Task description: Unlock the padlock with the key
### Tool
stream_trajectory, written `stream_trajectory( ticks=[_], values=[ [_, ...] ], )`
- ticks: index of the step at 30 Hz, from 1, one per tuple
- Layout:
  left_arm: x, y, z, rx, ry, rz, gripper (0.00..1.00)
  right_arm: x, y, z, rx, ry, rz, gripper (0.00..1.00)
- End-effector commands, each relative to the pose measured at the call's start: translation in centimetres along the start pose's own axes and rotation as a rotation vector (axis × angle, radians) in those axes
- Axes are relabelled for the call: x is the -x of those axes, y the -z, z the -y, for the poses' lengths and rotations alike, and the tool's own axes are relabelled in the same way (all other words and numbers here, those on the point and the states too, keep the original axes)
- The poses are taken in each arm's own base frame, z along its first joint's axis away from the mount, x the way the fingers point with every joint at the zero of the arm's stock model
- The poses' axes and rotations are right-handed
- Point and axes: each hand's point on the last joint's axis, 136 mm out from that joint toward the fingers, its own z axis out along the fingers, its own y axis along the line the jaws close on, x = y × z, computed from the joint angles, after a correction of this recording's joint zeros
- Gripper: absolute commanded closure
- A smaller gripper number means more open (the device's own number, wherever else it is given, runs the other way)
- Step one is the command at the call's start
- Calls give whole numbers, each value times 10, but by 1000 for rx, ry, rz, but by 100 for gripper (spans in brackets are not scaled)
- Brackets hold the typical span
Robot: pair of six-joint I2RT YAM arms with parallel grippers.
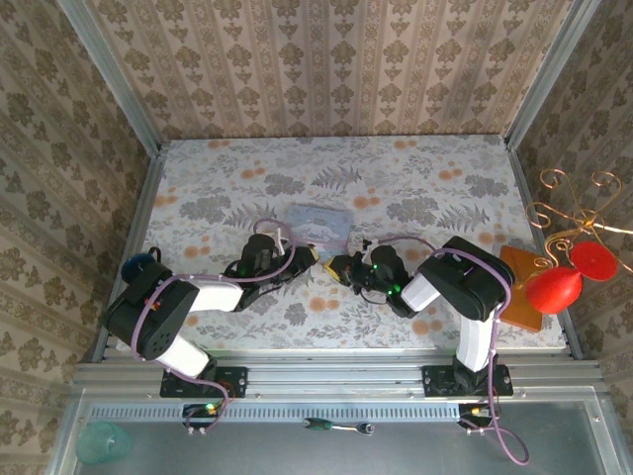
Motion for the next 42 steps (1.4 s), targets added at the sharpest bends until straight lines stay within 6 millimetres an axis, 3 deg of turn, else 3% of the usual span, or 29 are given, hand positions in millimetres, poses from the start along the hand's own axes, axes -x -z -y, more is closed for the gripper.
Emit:
stream_trajectory(
  ticks=[1,11,22,34,42],
  values=[
    [-44,0,54,-169,-94,-200,91,-17,-10,-71,209,92,-48,100],
    [-48,0,38,-98,-92,-218,91,-20,-10,-84,240,116,-62,100],
    [-47,-2,35,-74,-89,-211,91,-30,-11,-88,251,136,-75,100],
    [-50,3,38,-69,-106,-219,91,-15,-6,-67,201,118,-20,100],
    [-68,-5,30,32,-133,-262,91,-11,-4,-91,255,116,17,100]
  ],
)
